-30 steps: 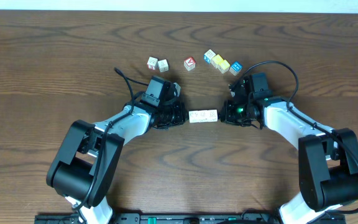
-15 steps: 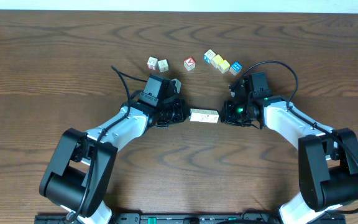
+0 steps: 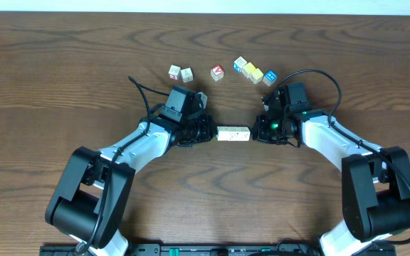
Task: Lift 3 blocks
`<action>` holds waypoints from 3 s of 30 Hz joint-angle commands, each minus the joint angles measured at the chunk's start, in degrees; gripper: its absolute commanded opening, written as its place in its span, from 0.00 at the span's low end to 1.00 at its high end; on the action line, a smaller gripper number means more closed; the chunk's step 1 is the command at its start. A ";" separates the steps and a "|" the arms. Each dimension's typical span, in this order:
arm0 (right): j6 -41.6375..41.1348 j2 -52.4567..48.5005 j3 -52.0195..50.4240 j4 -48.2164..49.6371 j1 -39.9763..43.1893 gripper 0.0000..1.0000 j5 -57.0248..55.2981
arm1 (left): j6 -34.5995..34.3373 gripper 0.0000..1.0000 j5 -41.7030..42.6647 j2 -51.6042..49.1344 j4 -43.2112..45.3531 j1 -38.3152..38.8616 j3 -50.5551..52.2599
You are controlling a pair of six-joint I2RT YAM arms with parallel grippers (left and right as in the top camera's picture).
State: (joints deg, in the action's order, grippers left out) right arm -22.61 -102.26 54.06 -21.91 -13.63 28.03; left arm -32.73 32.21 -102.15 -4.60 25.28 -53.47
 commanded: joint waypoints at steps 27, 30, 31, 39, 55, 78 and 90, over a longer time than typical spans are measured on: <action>-0.50 5.51 1.44 -1.73 -2.99 0.01 -0.94 | -3.45 0.07 0.07 1.01 0.00 0.57 0.09; -0.50 5.51 1.44 -1.90 -2.99 0.01 -0.96 | -3.65 0.06 0.81 1.01 0.02 0.57 -0.13; -0.50 5.51 1.42 -1.90 -2.99 0.01 -0.94 | -3.67 0.07 0.81 1.01 0.00 0.59 -0.31; -0.52 5.53 1.44 -1.92 -2.99 0.01 -0.74 | -3.85 0.07 1.86 1.25 0.00 0.57 -1.09; -0.55 6.40 1.44 -2.03 -2.99 0.01 -0.28 | -3.87 0.07 1.86 3.08 -0.02 0.57 -1.09; -0.96 9.05 1.44 -3.02 -2.99 0.01 -0.28 | -4.68 0.07 2.29 6.80 -0.72 0.57 -1.11; -0.92 9.05 3.65 -4.92 -2.99 0.01 0.96 | -5.44 0.07 2.29 6.80 -0.66 0.57 -1.16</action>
State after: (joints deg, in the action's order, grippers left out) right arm -23.07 -94.08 55.37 -27.20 -15.62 24.10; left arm -37.56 31.55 -95.88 -5.54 25.21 -53.47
